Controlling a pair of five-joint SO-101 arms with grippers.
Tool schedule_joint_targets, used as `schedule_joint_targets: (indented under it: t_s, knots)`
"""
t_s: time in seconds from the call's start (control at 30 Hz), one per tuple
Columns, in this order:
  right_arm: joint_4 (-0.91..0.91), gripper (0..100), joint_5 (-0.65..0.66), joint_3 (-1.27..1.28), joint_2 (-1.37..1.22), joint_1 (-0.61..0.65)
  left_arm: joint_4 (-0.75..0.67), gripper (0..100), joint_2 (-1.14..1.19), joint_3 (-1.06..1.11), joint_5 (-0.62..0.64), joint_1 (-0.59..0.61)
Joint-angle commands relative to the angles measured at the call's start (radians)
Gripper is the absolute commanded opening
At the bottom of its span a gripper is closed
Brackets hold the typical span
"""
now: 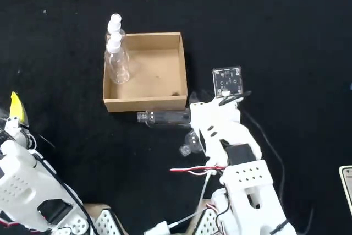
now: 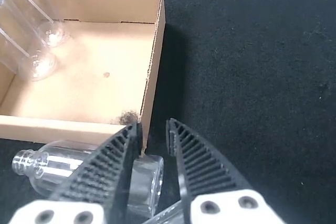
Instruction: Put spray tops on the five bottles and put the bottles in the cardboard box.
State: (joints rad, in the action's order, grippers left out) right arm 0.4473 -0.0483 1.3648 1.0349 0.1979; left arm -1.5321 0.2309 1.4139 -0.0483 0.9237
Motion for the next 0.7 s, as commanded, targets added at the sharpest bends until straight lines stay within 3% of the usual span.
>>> schedule_joint_targets:
  t_s: [0.0, 0.67]
  knots:
    - [-0.029, 5.7, 0.006, -0.01, 0.008, -0.02, 0.003, 36, -0.051, -0.041, -0.009, 0.007]
    - [-0.029, 5.7, 0.006, -0.012, 0.008, -0.02, 0.005, 36, -0.043, -0.031, -0.009, 0.002]
